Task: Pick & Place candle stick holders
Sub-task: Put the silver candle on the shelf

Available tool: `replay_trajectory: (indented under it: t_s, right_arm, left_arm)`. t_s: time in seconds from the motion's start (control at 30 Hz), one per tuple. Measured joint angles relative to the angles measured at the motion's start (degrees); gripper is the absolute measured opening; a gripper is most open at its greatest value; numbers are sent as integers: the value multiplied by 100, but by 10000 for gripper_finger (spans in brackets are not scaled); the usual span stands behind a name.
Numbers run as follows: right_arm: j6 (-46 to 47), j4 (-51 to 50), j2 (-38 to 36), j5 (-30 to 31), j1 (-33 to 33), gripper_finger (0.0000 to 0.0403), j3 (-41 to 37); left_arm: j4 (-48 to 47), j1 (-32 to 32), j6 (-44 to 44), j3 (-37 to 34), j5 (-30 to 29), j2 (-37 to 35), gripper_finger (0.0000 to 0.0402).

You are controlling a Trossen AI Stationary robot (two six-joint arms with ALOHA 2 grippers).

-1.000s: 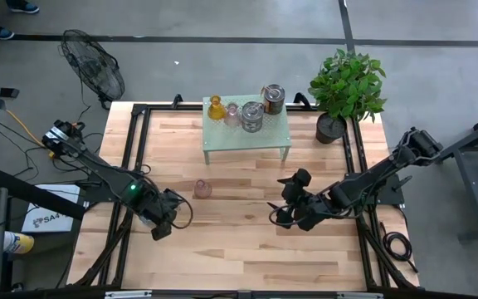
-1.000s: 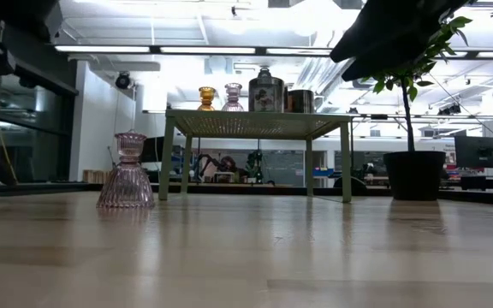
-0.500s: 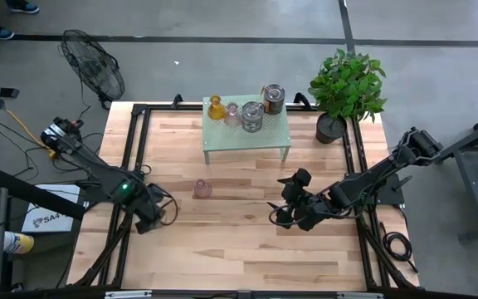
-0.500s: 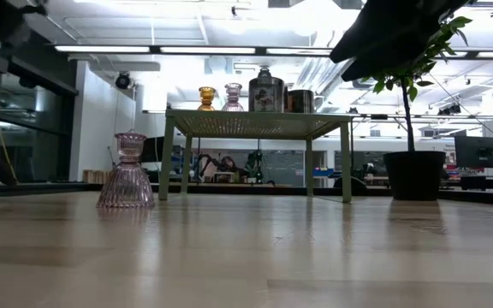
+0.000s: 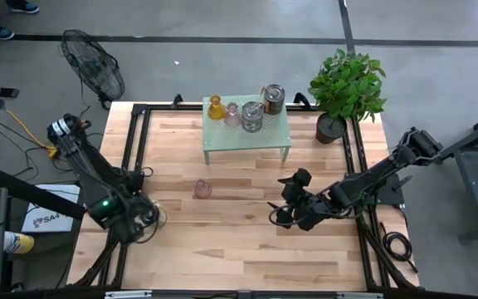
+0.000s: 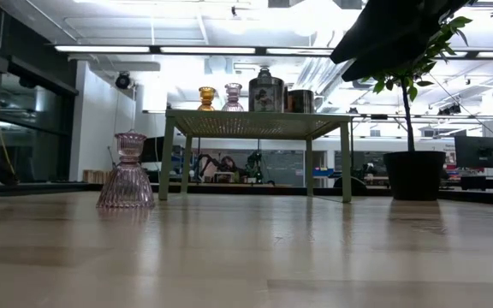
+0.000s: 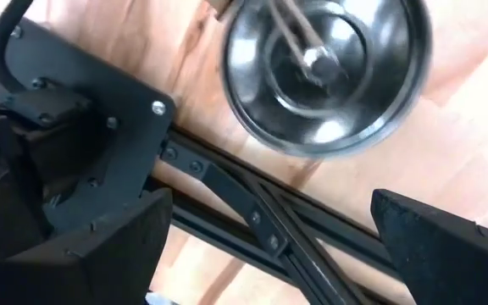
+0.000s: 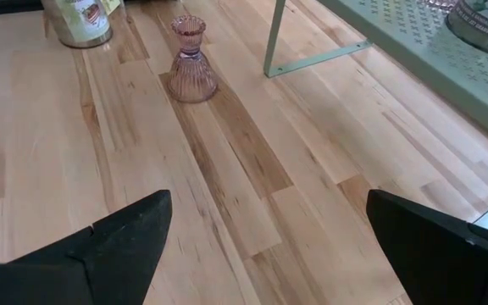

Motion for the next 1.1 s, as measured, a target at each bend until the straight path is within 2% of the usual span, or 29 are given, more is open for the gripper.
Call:
replay_trajectory:
  t_s: [0.23, 0.47, 0.73, 0.9, 1.1]
  right_arm:
    - [-85, -8, 0, -1, 0, 390, 0]
    - [-87, -6, 0, 0, 0, 390, 0]
    - [-106, -6, 0, 20, -2, 390, 0]
    - [-120, 3, 0, 4, 0, 390, 0]
    - [-114, 7, 0, 2, 0, 390, -2]
  left_arm:
    - [46, -768, -659, -4, -328, 7, 396]
    - [137, -1161, -1587, -75, -788, 6, 396]
    - [1412, -1180, -1742, -1067, -687, 2, 396]
    - [1670, -1184, -1993, -1465, -581, 2, 396]
    - [1882, -1180, -1777, -1633, -1073, 2, 396]
